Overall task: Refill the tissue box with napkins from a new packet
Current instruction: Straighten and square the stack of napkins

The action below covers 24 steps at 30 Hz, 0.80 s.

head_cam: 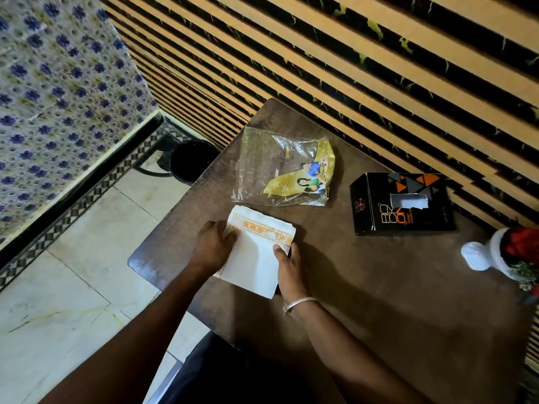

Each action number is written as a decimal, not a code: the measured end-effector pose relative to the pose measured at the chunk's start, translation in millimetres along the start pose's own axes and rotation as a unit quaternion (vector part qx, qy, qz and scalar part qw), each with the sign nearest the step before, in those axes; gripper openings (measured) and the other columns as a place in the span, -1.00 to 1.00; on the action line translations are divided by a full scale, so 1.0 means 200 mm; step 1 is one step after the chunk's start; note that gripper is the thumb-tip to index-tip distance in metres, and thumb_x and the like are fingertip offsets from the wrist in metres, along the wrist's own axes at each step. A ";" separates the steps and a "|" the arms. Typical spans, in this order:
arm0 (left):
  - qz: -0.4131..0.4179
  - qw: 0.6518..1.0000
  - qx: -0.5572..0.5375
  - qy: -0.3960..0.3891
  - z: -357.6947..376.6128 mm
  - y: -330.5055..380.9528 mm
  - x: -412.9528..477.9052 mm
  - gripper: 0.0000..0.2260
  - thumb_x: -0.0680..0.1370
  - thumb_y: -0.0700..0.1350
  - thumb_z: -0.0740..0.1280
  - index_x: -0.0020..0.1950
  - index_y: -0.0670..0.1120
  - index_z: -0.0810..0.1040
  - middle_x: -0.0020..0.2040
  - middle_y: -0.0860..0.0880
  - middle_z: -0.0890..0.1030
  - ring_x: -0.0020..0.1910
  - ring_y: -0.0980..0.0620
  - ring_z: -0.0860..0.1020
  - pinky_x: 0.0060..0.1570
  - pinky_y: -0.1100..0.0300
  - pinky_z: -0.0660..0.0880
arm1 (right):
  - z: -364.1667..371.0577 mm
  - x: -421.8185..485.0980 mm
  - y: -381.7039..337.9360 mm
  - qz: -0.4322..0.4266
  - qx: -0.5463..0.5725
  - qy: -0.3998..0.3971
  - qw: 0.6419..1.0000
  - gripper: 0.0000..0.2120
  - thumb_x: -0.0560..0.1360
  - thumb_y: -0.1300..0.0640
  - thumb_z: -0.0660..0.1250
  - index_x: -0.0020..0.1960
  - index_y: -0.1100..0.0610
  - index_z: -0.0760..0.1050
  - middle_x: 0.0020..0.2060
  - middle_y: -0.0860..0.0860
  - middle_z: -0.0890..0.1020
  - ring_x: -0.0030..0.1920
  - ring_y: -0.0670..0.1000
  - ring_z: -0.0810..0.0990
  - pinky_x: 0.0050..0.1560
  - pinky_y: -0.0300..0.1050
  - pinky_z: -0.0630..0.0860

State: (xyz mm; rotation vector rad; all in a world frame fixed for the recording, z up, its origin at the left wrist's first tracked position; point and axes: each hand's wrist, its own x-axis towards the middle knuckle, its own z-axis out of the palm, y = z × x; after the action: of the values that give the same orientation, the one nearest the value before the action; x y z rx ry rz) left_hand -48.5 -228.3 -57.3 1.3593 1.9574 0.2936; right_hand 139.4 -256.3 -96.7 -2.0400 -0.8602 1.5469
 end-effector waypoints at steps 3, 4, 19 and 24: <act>-0.015 1.000 -0.019 -0.007 -0.01 0.03 0.00 -0.70 0.61 -0.04 0.29 0.23 -0.22 0.55 0.13 -0.25 0.55 0.13 -0.22 0.52 0.06 0.09 0.40 | 0.00 -0.09 -0.14 0.004 0.007 0.004 1.000 -0.19 0.28 -0.37 0.19 0.44 -0.02 0.34 0.34 0.08 0.50 0.34 0.16 0.47 0.38 0.19 0.38; -0.018 1.000 -0.025 -0.003 -0.02 0.04 0.00 -0.68 0.61 -0.05 0.30 0.27 -0.21 0.52 0.15 -0.25 0.54 0.14 -0.23 0.52 0.09 0.08 0.41 | -0.01 -0.09 -0.16 0.001 0.002 0.005 1.000 -0.19 0.29 -0.35 0.19 0.47 -0.01 0.31 0.38 0.08 0.48 0.38 0.17 0.44 0.40 0.19 0.36; 0.183 0.913 0.346 -0.112 0.00 0.05 -0.21 0.15 0.35 0.28 0.47 0.62 -0.05 -0.26 0.63 -0.15 -0.23 0.59 -0.22 -0.29 0.53 -0.26 -0.21 | -0.10 0.11 -0.66 -0.228 -0.441 -0.091 0.863 -0.44 0.55 -0.02 0.30 0.50 0.14 0.31 0.46 0.12 0.42 0.47 0.13 0.36 0.44 -0.02 0.28; 0.173 0.926 0.326 -0.087 0.00 0.07 -0.21 0.06 0.44 0.23 0.42 0.63 -0.08 -0.25 0.64 -0.15 -0.17 0.61 -0.19 -0.24 0.54 -0.24 -0.16 | -0.12 0.14 -0.67 -0.220 -0.437 -0.111 0.865 -0.60 0.54 0.05 0.35 0.31 0.21 0.52 0.26 0.17 0.60 0.28 0.17 0.53 0.15 -0.11 0.39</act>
State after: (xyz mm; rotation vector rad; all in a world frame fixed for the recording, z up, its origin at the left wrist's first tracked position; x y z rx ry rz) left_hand -31.2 -259.1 -30.7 2.0797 1.7184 -0.3476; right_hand 138.9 -141.8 -19.4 -1.9479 -2.2619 1.2333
